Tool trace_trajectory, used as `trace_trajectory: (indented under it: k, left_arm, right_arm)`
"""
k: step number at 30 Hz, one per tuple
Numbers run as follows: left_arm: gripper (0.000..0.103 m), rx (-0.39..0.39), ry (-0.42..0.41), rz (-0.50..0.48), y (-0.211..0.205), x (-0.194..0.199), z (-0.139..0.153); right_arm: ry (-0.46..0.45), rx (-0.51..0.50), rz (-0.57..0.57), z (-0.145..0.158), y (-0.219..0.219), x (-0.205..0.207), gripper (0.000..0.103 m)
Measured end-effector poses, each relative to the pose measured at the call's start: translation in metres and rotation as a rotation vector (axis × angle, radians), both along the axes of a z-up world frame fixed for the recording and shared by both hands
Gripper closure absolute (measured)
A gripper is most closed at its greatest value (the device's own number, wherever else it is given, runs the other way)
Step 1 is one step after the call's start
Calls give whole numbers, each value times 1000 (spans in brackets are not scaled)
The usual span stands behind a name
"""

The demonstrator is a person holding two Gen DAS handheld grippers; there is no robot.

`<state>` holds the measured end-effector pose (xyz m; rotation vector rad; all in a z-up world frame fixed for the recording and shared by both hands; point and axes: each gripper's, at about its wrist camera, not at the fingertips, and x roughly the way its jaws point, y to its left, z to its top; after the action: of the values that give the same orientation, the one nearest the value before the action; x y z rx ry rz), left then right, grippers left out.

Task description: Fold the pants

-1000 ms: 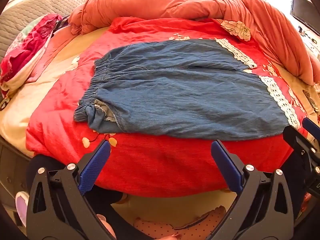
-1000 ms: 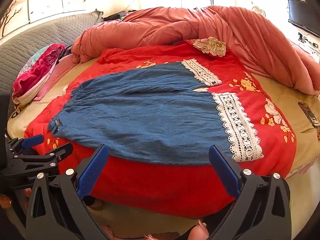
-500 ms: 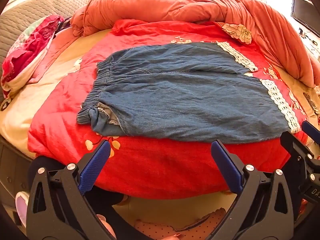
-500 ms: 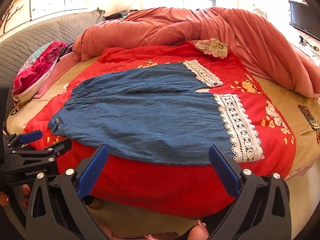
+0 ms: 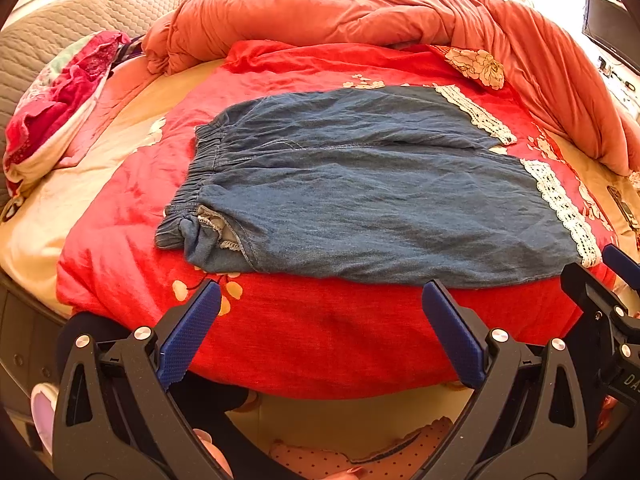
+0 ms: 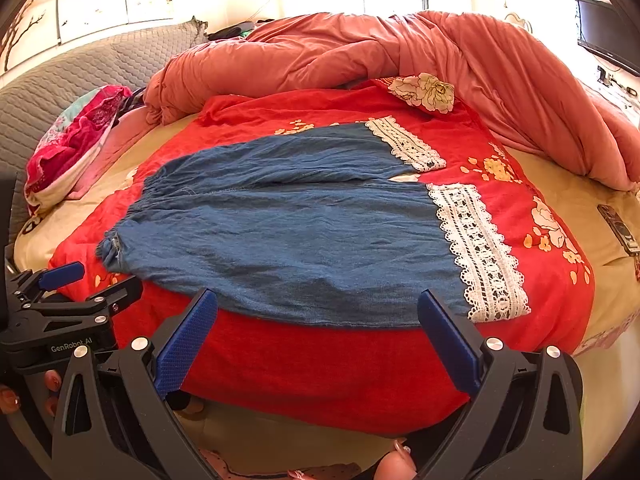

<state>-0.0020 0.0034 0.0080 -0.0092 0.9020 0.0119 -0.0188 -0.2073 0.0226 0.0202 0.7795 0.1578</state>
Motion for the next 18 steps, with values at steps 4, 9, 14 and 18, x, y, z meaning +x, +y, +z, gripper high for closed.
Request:
trace_trajectory:
  k: [4,9,14,18]
  left_arm:
    - [8,2,-3,0,0,0,0]
    - [8,4,-4,1,1,-1,0]
    - [8,2,-3,4,1,-1,1]
    - [8,1,-4,5,1,-1,0]
  right_arm:
    - [0,0,-1,0,0,0,4]
    - [3,0,-3,-1,0,0,4]
    - [10,0,-5,-3,0,0,4]
    - [11,-2,-5,-4,1,0,4]
